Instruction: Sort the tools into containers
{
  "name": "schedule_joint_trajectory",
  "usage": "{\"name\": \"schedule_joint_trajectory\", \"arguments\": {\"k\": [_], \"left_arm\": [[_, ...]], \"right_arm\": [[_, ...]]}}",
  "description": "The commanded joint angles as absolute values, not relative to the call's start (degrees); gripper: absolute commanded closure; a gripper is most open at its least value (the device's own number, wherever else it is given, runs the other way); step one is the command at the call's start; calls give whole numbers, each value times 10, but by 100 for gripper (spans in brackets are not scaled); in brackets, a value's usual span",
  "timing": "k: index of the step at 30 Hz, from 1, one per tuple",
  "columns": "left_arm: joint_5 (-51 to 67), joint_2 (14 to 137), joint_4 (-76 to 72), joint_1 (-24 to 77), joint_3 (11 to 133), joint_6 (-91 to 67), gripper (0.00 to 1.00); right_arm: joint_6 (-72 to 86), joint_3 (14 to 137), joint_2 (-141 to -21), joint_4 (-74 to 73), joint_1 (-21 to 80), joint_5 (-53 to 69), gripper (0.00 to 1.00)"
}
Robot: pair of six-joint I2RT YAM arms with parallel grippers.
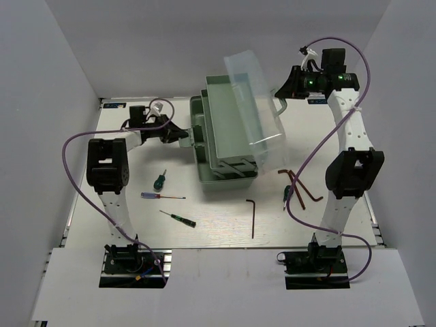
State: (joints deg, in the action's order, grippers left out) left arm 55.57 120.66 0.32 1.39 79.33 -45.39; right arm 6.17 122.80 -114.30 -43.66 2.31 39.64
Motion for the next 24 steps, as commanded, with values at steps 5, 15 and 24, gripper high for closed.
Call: {"name": "schedule_joint_trajectory", "arguments": {"k": [5, 15, 24], "left_arm": [[523, 1157, 3, -73, 810, -412, 100], [528, 1174, 33, -104, 860, -407, 100], [528, 1193, 46, -109, 888, -413, 100]], "right_arm": [[-80, 1257, -1186, -461, 8, 322, 100], [-88, 1286, -1256, -440, 18, 326, 100], [-117, 1292, -1284, -434, 24, 306, 45]]}}
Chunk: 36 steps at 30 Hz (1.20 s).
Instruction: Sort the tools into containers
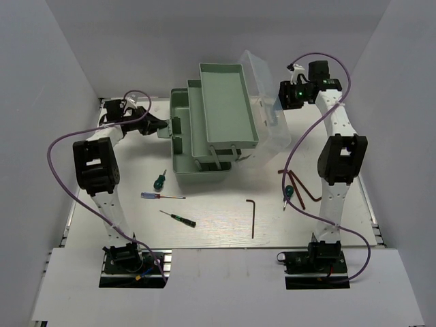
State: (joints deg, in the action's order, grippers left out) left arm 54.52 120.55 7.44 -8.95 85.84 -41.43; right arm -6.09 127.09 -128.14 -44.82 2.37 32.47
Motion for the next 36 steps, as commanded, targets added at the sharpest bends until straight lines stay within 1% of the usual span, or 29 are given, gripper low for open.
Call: {"name": "schedule_joint_trajectory", "arguments": {"k": [1, 2, 3, 5, 7, 12, 13, 16, 17, 19, 20, 21, 22, 23, 24, 26, 27, 28, 30, 32, 33, 34, 36], "left_arm": [[528, 1193, 46, -109, 888, -413, 100], [528, 1193, 40, -109, 888, -413, 100], [528, 1193, 40, -109, 888, -413, 100], [528, 1198, 40, -109, 888, -418, 100], [528, 1203, 33, -109, 888, -418, 100], [533, 1208, 33, -109, 893, -418, 100], [533, 1214, 33, -109, 893, -418, 100], [533, 1219, 33, -109, 893, -418, 100], [533, 1219, 33, -109, 893, -418, 100], [539, 1224, 33, -109, 893, -418, 100], [539, 1224, 33, -109, 893, -418, 100], [539, 1224, 26, -109, 893, -418, 100], [544, 1224, 26, -109, 893, -424, 100], [544, 1230, 20, -109, 893, -424, 96], [551, 1230, 20, -109, 906, -430, 83], [551, 1230, 20, -109, 918, -430, 71], [551, 1224, 20, -109, 932, -430, 58], [551, 1224, 20, -109, 937, -430, 54], [551, 1218, 20, -115, 950, -435, 29], [559, 1202, 6, -120, 938, -445, 21], [559, 1194, -11, -127, 929, -461, 7], [554, 1184, -17, -133, 919, -461, 2], [554, 1176, 11, -133, 911, -444, 0]], "right_arm": [[-119, 1291, -1284, -434, 24, 302, 43], [-128, 1291, -1281, -437, 22, 299, 42], [-128, 1288, -1278, -437, 18, 294, 34], [-139, 1279, -1268, -436, 12, 288, 32], [-141, 1274, -1263, -437, 9, 287, 28], [-145, 1261, -1251, -444, 8, 275, 26], [-148, 1259, -1244, -450, -11, 266, 26], [-162, 1225, -1213, -472, -21, 237, 26], [-183, 1180, -1195, -475, -25, 235, 29], [-205, 1138, -1153, -486, -32, 234, 34], [-228, 1091, -1137, -484, -35, 233, 40], [-235, 1041, -1088, -483, -37, 228, 43], [-254, 1016, -1069, -467, -40, 223, 46], [-256, 966, -1033, -459, -46, 219, 51], [-255, 943, -999, -449, -49, 201, 54], [-265, 876, -960, -434, -61, 182, 54], [-269, 862, -950, -436, -62, 177, 54], [-280, 840, -923, -447, -66, 179, 54], [-322, 799, -909, -481, -66, 185, 52], [-360, 726, -873, -486, -62, 195, 50], [-371, 706, -865, -486, -55, 199, 48], [-377, 654, -845, -479, -53, 188, 48], [-386, 628, -837, -453, -47, 175, 45]]}}
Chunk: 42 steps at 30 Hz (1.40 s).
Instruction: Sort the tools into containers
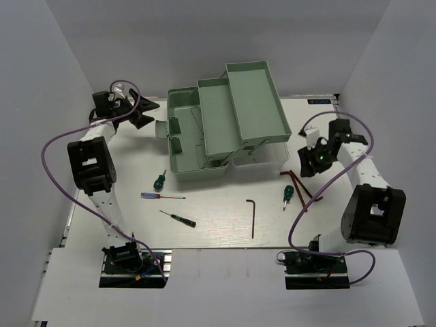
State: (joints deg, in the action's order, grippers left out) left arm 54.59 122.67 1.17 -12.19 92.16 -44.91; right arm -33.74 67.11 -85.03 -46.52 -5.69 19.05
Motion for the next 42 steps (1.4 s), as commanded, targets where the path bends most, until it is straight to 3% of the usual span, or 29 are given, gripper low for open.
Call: {"name": "schedule_joint_trajectory", "arguments": {"k": [1, 4, 18, 26, 30, 36, 37, 40, 42], "left_arm": [[536, 1171, 50, -126, 911, -411, 0], [541, 1171, 89, -113, 916, -373, 0], [503, 1037, 1, -86, 670, -362, 0], [291, 827, 45, -97, 548, -360, 0], [229, 721, 59, -85, 491, -367, 0], [264, 641, 115, -65, 448, -323, 0], [274, 635, 122, -56, 448, -303, 0], [301, 610, 155, -33, 454, -279, 0], [307, 599, 185, -15, 460, -256, 0]], "right_arm": [[-389, 600, -840, -450, -44, 164, 45], [-388, 569, -848, -414, -42, 142, 44], [-374, 555, -901, -372, -40, 98, 42], [-360, 523, -921, -323, -35, 73, 44], [-347, 499, -929, -286, -26, 39, 52], [-332, 470, -949, -250, -20, 16, 64], [-329, 474, -954, -251, -22, 20, 76], [-304, 490, -970, -289, -27, 29, 95], [-294, 496, -966, -304, -34, 38, 100]]}}
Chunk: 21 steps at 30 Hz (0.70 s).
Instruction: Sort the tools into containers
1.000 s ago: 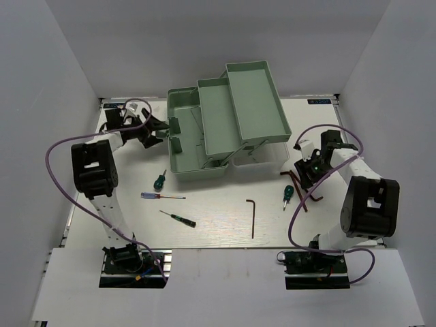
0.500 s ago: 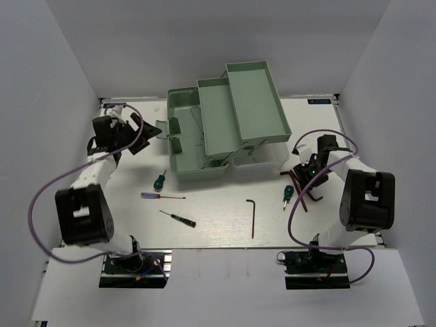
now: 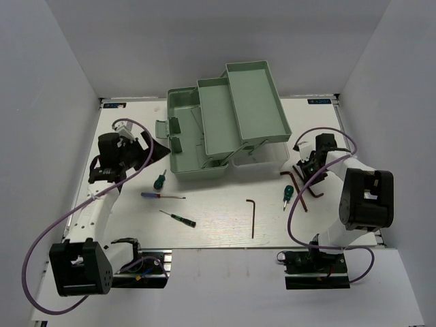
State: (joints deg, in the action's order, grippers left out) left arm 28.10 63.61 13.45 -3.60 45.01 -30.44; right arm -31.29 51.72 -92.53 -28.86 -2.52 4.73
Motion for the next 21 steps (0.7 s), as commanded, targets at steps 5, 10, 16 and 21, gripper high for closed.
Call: {"name": "schedule_joint_trajectory", "arguments": {"k": [5, 10, 16, 21], "left_arm": [[301, 581, 232, 25, 481, -228, 0], [295, 593, 222, 80, 481, -221, 0], [263, 632, 240, 175, 495, -202, 0], [192, 655, 288, 251, 502, -176, 0]], "right_arm": [[-292, 520, -918, -330, -72, 11, 100], [-321, 578, -818, -418, -127, 118, 100], [-514, 627, -685, -562, -148, 339, 100], [-574, 788, -683, -739, -130, 488, 100]]}}
